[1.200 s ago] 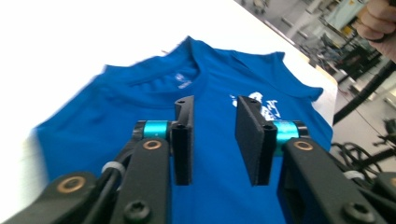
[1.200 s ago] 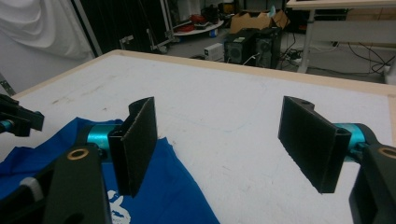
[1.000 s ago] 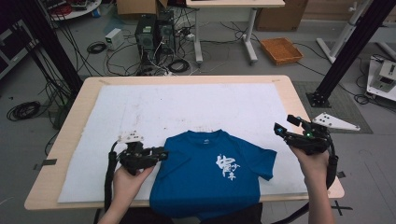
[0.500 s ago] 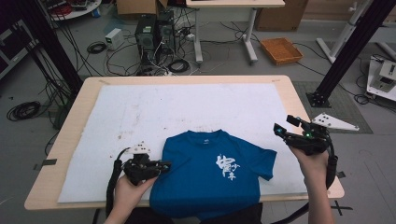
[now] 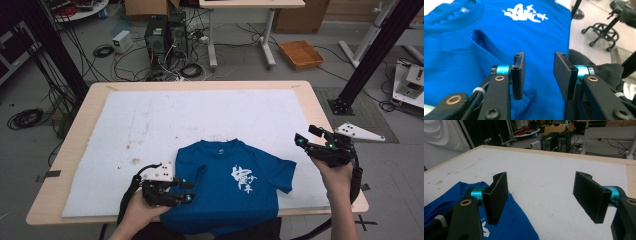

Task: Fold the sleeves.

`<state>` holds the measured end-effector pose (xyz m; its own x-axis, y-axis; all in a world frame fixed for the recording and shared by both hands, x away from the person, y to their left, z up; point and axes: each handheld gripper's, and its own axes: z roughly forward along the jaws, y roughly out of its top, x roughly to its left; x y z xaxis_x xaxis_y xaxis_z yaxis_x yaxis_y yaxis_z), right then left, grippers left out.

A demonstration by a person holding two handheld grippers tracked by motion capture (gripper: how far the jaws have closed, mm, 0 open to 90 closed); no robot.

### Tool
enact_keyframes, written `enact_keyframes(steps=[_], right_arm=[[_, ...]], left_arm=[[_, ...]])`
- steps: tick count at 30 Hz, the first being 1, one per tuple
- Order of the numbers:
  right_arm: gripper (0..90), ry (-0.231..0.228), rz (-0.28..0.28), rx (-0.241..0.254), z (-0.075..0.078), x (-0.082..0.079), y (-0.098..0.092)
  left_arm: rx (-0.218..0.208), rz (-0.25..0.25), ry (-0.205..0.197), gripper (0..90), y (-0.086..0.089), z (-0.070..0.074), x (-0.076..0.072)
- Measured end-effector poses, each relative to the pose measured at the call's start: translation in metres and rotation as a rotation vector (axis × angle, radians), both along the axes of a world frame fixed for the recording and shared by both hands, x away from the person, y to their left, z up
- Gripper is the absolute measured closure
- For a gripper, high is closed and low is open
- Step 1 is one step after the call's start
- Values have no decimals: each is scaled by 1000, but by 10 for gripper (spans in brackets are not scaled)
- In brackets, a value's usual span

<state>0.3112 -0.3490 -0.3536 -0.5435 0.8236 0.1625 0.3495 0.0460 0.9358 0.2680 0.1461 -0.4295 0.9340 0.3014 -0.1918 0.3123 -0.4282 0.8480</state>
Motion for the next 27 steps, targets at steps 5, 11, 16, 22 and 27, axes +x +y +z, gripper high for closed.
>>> enact_keyframes(steps=[5,11,16,22,27], right_arm=[[282,-2,-12,4,0,0,-2],[282,3,0,-3,-2,1,2],[282,10,-6,-5,-3,1,1],[283,9,-11,-4,-3,1,0],[284,9,-15,-7,-4,1,-2]], left_arm=[[-29,156,9,573,8,2,13],[-22,249,59,575,0,1,31],[33,254,100,592,-13,-4,39],[75,195,104,826,-21,-8,36],[83,78,88,871,-28,-8,29]])
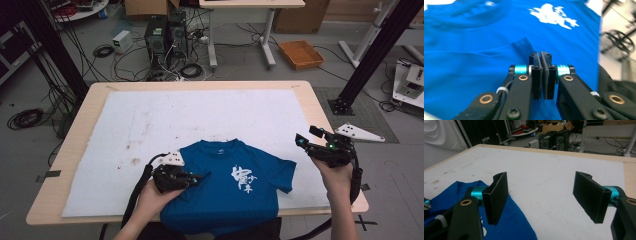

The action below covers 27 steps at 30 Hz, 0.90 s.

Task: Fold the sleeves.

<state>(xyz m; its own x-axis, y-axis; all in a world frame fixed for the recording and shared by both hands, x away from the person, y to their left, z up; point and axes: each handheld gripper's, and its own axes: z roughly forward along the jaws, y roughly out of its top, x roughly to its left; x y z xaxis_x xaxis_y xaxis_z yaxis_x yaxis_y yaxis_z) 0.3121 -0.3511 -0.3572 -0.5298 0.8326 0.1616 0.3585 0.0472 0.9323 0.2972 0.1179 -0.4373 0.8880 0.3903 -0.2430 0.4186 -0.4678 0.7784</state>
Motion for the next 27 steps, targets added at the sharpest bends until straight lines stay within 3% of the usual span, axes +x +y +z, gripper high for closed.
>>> enact_keyframes(steps=[4,5,6,7,9,10,12,13,18,20,22,23,24,27], right_arm=[[284,0,-4,1,0,0,-2],[284,0,-7,3,0,0,-2],[284,0,-13,4,-1,0,-4],[284,3,-19,6,-2,-1,-5],[287,11,-30,7,-3,-1,-6],[313,15,-40,6,-4,-2,-7],[347,31,-50,-2,-8,-4,-8],[353,43,-58,-5,-11,-5,-9],[442,128,-92,-28,-37,-12,-12],[491,176,-85,-19,-50,-12,-15],[529,227,-77,3,-60,-9,-17],[529,227,-77,3,-60,-9,-17],[549,272,-70,11,-68,-6,-16],[584,313,-73,-3,-77,0,-13]], left_arm=[[-12,-28,6,682,0,1,-2],[-17,-32,-4,682,2,2,-2],[-23,-3,-11,498,4,3,-2],[-30,29,-12,455,7,4,0],[-52,91,-25,454,15,6,5],[-57,174,-49,454,27,9,9],[-84,254,-84,453,42,13,13],[-84,254,-84,453,42,13,13],[-163,425,-159,453,86,24,18],[-172,488,-192,453,109,27,20],[-175,507,-198,453,115,26,20],[-185,523,-199,453,122,26,21],[-194,538,-197,453,127,24,22],[-203,568,-181,453,137,19,25]])
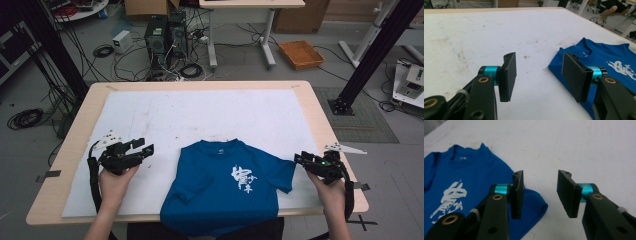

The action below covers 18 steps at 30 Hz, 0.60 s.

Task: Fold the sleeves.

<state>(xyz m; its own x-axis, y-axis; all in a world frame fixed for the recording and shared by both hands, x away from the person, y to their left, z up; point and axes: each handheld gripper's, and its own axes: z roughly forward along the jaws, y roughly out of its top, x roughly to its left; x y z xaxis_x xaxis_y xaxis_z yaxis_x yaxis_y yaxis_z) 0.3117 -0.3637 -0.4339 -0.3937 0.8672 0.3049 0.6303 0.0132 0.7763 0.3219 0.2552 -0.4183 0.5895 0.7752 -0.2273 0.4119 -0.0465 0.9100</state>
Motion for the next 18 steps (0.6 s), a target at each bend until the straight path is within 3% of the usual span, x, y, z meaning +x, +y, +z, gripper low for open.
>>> enact_keyframes(steps=[5,8,9,10,14,17,18], right_arm=[[616,61,-18,-14,-9,6,2],[699,77,3,-34,-13,8,4],[841,72,15,-45,-13,6,5],[890,58,13,-52,-11,4,5],[895,42,11,-16,-2,-2,6],[896,18,46,11,17,-11,19],[896,18,46,11,17,-11,19]], left_arm=[[-12,3,18,453,4,-5,1],[-12,2,17,453,3,-5,1],[-13,1,17,453,2,-5,1],[-14,-2,17,453,2,-5,1],[-17,-8,19,453,1,-5,1],[-18,-16,20,453,0,-5,2],[-18,-16,20,453,0,-5,2]])
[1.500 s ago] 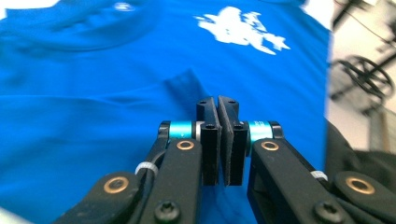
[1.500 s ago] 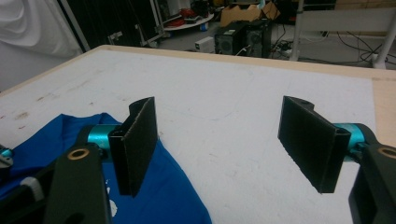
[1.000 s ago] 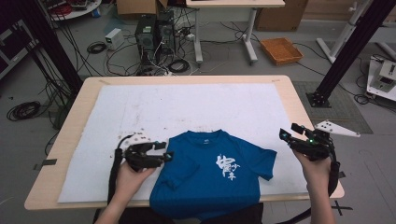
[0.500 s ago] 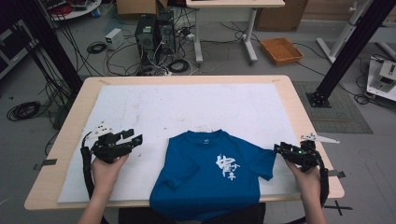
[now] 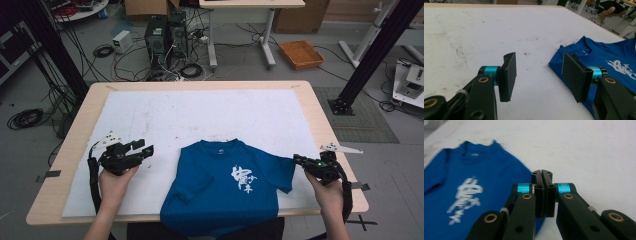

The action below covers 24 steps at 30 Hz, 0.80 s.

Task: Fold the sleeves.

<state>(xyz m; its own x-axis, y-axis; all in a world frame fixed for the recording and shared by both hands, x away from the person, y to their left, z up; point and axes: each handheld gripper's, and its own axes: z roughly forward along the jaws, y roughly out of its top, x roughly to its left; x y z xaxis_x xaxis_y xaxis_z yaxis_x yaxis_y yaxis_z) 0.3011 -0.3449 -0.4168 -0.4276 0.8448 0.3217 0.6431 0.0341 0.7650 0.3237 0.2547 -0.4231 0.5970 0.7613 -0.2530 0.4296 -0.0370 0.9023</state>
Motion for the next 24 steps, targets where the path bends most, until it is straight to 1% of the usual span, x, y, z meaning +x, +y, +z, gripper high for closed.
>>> enact_keyframes(steps=[1,4,5,6,7,10,11,12,13,14,15,17,18,19,20,21,22,23,24], right_arm=[[895,-2,26,4,9,-3,13],[895,-15,72,-7,19,-6,40],[895,-15,72,-7,19,-6,40],[895,-29,99,-26,24,-7,61],[895,-33,112,-36,26,-8,73],[894,-43,149,-78,29,-7,108],[894,-43,149,-78,29,-7,108],[893,-44,170,-102,26,-4,129],[889,-41,174,-112,24,-3,138],[889,-41,174,-112,24,-3,138],[873,-44,183,-112,21,0,145],[810,-45,202,-110,16,5,156],[810,-44,212,-100,14,7,159],[806,-53,226,-94,14,8,161],[782,-75,219,-91,15,8,160],[761,-111,208,-68,19,8,152],[761,-111,208,-68,19,8,152],[739,-119,189,-53,23,7,138],[724,-123,181,-50,24,5,130]], left_arm=[[-1,-5,0,453,-1,0,1],[1,-15,1,453,-3,0,1],[-1,-16,2,453,-4,0,1],[-2,-20,4,453,-6,0,2],[-2,-20,4,453,-6,0,2],[6,-31,12,453,-8,0,2],[6,-31,12,453,-8,0,2],[4,-34,13,453,-9,0,2],[4,-38,13,453,-10,0,1],[4,-38,13,453,-10,0,1],[5,-41,14,453,-11,-1,2],[8,-45,19,453,-13,-2,2],[9,-49,21,453,-13,-2,2],[12,-50,22,453,-14,-2,3],[12,-54,23,453,-15,-3,3],[12,-55,22,453,-15,-3,3],[14,-55,21,453,-16,-2,3],[12,-56,22,453,-16,-3,3],[10,-58,23,453,-16,-2,3]])
